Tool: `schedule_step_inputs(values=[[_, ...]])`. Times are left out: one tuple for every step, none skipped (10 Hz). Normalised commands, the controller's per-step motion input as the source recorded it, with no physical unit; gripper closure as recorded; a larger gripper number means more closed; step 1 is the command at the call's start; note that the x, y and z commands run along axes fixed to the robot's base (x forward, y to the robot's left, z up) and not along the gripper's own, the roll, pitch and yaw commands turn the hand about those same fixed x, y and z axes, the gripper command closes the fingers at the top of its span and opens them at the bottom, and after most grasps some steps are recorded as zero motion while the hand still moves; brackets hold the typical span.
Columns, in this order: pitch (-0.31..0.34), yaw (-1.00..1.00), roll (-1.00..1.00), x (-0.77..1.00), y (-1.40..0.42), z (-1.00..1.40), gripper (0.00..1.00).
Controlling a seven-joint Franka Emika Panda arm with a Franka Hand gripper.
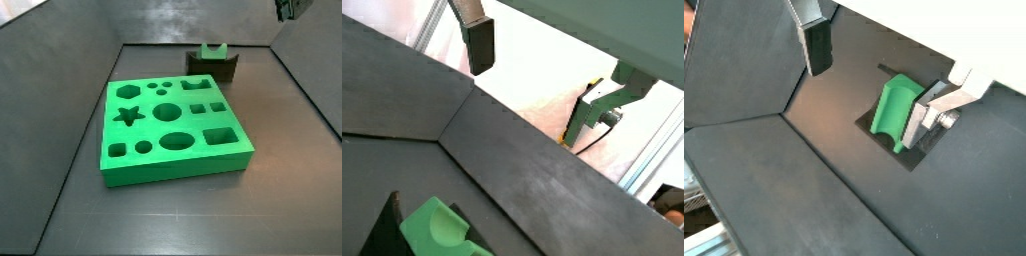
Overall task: Pick up the arch object. Move up. Place the arch object on the fixture. Regrasp the arch object. Move to above the board. Insert the arch object.
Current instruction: Regrasp the arch object.
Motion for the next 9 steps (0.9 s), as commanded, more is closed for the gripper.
schedule_step_inputs(values=[[0.078,0.17,0.24,0.08,-0.02,-0.01,0.00],[0.086,0.17,0.12,0.03,0.08,-1.00,0.00],[0.068,0.17,0.11,0.03,0.07,-1.00,0.00],[0.016,0.17,0.09,0.05,0.07,-1.00,0.00],[-0.023,0.16,0.08,0.06,0.06,-1.00,0.00],[-0.062,0.14,0.07,0.06,0.06,-1.00,0.00],[-0.105,0.11,0.07,0.07,0.06,-1.00,0.00],[-0.112,0.08,0.07,0.08,0.05,-1.00,0.00],[-0.113,0.05,0.07,0.09,0.05,-1.00,0.00]])
